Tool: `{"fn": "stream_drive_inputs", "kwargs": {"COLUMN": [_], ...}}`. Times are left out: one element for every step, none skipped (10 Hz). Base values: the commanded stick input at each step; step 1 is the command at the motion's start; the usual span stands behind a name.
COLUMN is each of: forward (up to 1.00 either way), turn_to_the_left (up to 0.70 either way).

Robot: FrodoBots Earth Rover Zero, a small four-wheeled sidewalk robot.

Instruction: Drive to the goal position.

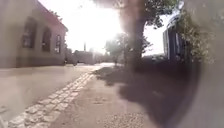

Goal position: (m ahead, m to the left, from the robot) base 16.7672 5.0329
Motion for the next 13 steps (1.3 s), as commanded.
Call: {"fn": "stream_drive_inputs", "kwargs": {"forward": [0.85, 0.85, 0.85, 0.85, 0.85, 0.85, 0.85, 0.85, 0.85, 0.85, 0.85, 0.85, 0.85], "turn_to_the_left": [0.0, 0.0, 0.0, 0.0, 0.0, 0.0, 0.0, 0.0, 0.0, 0.0, 0.0, 0.0, 0.0]}}
